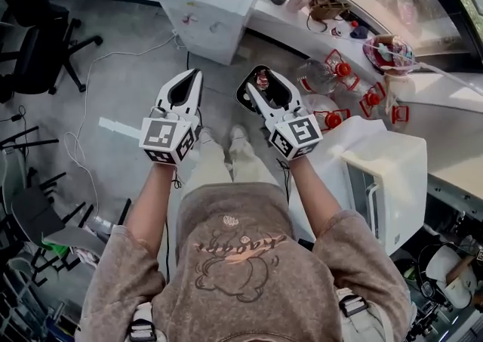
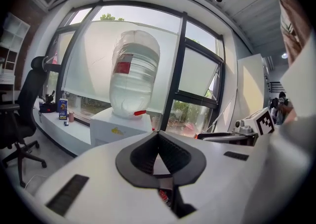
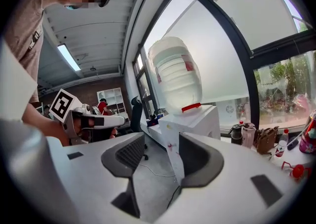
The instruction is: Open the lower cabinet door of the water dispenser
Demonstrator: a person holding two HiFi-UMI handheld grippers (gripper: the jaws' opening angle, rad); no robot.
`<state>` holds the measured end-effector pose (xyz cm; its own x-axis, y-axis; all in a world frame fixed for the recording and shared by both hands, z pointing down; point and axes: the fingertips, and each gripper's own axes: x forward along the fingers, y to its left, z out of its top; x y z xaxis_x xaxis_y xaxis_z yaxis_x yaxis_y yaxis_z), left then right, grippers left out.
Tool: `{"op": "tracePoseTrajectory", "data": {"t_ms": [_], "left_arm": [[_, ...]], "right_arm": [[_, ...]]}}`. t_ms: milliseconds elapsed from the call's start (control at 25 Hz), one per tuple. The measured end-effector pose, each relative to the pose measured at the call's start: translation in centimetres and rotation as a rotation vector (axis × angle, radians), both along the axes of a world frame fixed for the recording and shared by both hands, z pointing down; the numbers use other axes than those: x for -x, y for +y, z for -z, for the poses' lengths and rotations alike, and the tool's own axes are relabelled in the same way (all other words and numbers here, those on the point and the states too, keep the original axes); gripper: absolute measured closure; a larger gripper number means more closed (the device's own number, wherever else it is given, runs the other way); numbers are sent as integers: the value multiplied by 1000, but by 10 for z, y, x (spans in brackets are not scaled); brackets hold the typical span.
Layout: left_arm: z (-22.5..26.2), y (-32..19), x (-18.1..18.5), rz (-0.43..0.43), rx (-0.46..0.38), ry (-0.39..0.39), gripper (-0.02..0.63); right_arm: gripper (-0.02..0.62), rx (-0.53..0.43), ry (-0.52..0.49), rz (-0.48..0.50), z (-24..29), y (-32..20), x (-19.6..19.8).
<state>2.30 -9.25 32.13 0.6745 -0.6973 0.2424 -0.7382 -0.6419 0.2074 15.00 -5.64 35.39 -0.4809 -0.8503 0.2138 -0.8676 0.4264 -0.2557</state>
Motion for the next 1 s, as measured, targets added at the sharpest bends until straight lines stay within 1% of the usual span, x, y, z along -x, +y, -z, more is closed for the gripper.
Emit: {"op": "tracePoseTrajectory", "data": {"t_ms": [160,320,400,520,720,1000], "left_arm": [[-27,-11,3,14,13,-1,594],[-63,-27,7,19,-4,-24,594],[-84,-31,7,23,-6,-33,594],[-113,-38,13,38,7,-26,594],[-159,-47,16,57,1,-32,594],[-215,-57,20,57,6,-7,594]], "right_arm": [[390,38,15,2,-38,-17,0],[388,51,24,11,-86,-37,2],[385,80,31,16,-119,-43,0],[376,129,45,20,-172,-54,1],[368,160,99,39,-254,-75,9],[352,255,87,0,-364,-121,4]]}}
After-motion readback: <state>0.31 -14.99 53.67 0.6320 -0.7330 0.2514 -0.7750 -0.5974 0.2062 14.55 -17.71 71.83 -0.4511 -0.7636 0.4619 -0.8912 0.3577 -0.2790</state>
